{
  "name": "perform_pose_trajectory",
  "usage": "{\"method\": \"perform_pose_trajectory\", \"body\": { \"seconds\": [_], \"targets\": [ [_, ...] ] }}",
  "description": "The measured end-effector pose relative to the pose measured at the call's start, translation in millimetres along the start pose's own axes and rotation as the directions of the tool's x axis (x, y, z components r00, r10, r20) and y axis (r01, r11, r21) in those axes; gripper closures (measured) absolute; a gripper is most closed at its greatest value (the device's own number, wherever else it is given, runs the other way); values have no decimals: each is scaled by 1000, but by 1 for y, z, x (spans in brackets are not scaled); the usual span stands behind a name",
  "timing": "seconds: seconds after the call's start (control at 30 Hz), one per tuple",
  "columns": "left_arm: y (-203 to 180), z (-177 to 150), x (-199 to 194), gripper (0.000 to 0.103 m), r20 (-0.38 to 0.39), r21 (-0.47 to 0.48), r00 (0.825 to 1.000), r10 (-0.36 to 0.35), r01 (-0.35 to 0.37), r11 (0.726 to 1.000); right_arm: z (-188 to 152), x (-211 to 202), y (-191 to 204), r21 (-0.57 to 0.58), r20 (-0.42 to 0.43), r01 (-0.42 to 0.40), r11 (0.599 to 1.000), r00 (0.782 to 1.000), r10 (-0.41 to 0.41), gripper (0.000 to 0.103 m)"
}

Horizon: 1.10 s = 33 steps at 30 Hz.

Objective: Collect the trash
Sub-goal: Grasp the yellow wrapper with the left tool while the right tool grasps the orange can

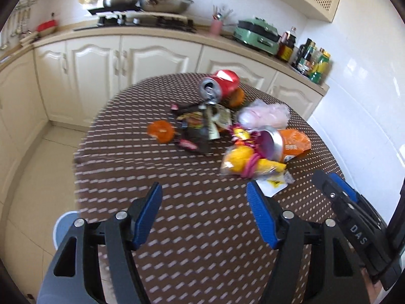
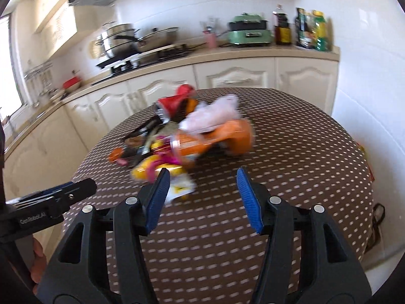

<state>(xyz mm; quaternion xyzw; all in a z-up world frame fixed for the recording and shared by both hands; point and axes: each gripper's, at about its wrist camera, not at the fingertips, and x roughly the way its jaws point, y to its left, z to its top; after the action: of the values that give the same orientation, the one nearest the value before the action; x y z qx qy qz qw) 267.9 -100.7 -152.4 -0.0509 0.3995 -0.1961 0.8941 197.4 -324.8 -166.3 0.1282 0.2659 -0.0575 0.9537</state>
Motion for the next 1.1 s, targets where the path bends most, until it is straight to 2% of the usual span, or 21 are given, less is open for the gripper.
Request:
{"method": "perform_pose_trajectory", "body": {
  "seconds": [0.2, 0.37, 0.5, 0.6, 0.67, 0.73, 0.9, 1.03, 1.1],
  "targets": [
    [-23, 19, 42, 35, -28, 14, 1000, -7, 7, 1000, 8, 18, -24, 70, -20, -15, 997, 1000, 16, 44],
    [-28, 27, 70, 35, -45, 12, 999, 5, -4, 1000, 15, 28, -37, 139, -37, -62, 988, 997, 67, 41],
    [-32, 32, 78, 36, -42, 24, 999, -11, 12, 1000, 20, 35, -42, 219, -46, -130, 967, 989, 143, 40],
    [-32, 31, 80, 45, -48, 25, 998, -45, 46, 999, 22, 39, -42, 284, -39, -183, 941, 979, 202, 40],
    [-34, 31, 82, 52, -56, 25, 995, -77, 78, 997, 20, 42, -45, 355, -29, -222, 908, 968, 248, 39],
    [-37, 30, 83, 63, -59, 34, 994, -93, 95, 995, 19, 48, -50, 423, -25, -250, 871, 958, 287, 38],
    [-40, 28, 76, 71, -26, 46, 996, -80, 81, 996, 17, 61, -60, 555, -2, -284, 782, 939, 343, 38],
    [-33, 27, 60, 74, 21, 29, 998, -55, 55, 998, 18, 69, -59, 593, 6, -286, 753, 936, 351, 38],
    [-30, 28, 52, 74, 44, 22, 998, -45, 44, 999, 20, 71, -58, 597, 7, -277, 753, 940, 340, 38]
  ]
}}
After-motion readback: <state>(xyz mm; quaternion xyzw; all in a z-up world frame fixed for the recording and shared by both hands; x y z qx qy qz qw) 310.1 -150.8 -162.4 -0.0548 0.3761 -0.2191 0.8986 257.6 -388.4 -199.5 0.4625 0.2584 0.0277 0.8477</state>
